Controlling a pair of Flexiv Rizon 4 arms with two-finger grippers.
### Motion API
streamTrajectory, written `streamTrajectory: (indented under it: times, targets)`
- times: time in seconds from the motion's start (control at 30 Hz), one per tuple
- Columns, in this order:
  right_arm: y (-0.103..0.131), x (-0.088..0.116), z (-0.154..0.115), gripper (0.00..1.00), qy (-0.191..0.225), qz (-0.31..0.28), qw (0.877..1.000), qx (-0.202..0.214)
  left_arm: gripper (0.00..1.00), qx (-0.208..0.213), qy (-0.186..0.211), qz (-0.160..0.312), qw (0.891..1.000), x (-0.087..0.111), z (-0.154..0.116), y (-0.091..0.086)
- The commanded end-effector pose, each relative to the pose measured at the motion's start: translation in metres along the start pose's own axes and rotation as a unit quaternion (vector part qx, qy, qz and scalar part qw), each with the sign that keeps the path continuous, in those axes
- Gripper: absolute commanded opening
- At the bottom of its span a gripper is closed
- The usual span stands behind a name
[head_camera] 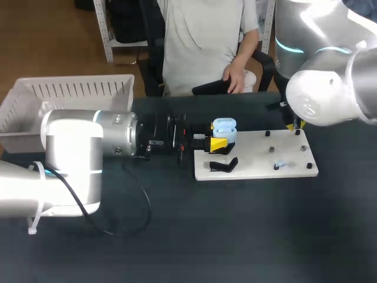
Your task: Pick up each earbud case from the left stands, insert the matching earbuds, close the lid, and place the case in the box.
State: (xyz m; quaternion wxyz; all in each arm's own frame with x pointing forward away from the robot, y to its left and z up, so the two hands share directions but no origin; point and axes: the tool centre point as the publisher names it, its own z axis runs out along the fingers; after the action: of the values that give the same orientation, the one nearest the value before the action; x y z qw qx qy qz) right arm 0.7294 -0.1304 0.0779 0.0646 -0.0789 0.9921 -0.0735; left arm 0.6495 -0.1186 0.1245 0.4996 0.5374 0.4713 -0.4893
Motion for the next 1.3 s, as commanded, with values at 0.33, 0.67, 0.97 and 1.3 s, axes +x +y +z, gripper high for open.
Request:
streamTrajectory:
  times: [0.33,0.67,0.97,1.3]
  targets:
    - [0.049,0.061,-0.101,0.0,0.021,0.035,0.999,-0.019,0.0,-0.005,0.0,0.002,1.0,0.0,0.001,-0.002]
    - [0.115,0.08,-0.159,0.0,0.02,0.029,0.999,-0.004,0.0,-0.005,0.0,0.002,1.0,0.0,0.001,-0.002]
    - [0.135,0.084,-0.164,0.0,0.025,0.04,0.999,-0.002,0.0,-0.005,0.0,0.002,1.0,0.0,0.001,-0.002]
    - [0.135,0.084,-0.164,0.0,0.025,0.04,0.999,-0.002,0.0,-0.005,0.0,0.002,1.0,0.0,0.001,-0.002]
